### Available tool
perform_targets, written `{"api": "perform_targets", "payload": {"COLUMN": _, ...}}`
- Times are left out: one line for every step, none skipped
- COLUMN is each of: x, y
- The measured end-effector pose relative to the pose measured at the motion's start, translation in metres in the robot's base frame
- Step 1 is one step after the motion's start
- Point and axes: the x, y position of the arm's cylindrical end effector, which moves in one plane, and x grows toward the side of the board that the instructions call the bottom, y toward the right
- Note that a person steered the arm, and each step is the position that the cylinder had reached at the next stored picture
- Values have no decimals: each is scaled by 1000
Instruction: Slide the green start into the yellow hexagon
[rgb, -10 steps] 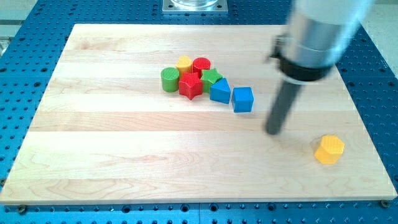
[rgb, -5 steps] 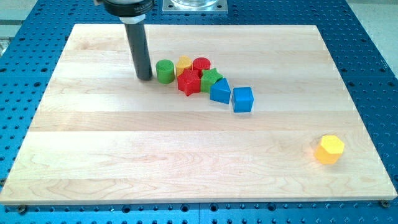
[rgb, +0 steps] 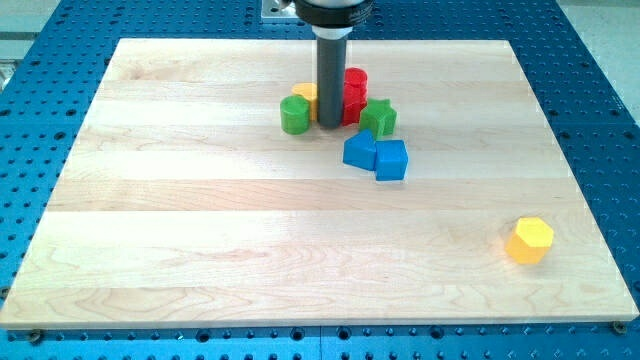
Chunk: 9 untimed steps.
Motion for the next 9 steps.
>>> {"api": "perform_targets", "payload": {"x": -35, "y": -14}}
{"api": "perform_targets", "payload": {"x": -70, "y": -7}}
{"api": "perform_targets", "payload": {"x": -96, "y": 31}}
{"api": "perform_targets", "payload": {"x": -102, "y": 56}}
{"api": "perform_targets", "payload": {"x": -67, "y": 51}}
{"api": "perform_targets", "payload": {"x": -14, "y": 45}}
{"api": "perform_targets", "payload": {"x": 29, "y": 49}}
{"api": "perform_targets", "payload": {"x": 79, "y": 75}}
{"api": "perform_targets", "payload": {"x": 89, "y": 85}}
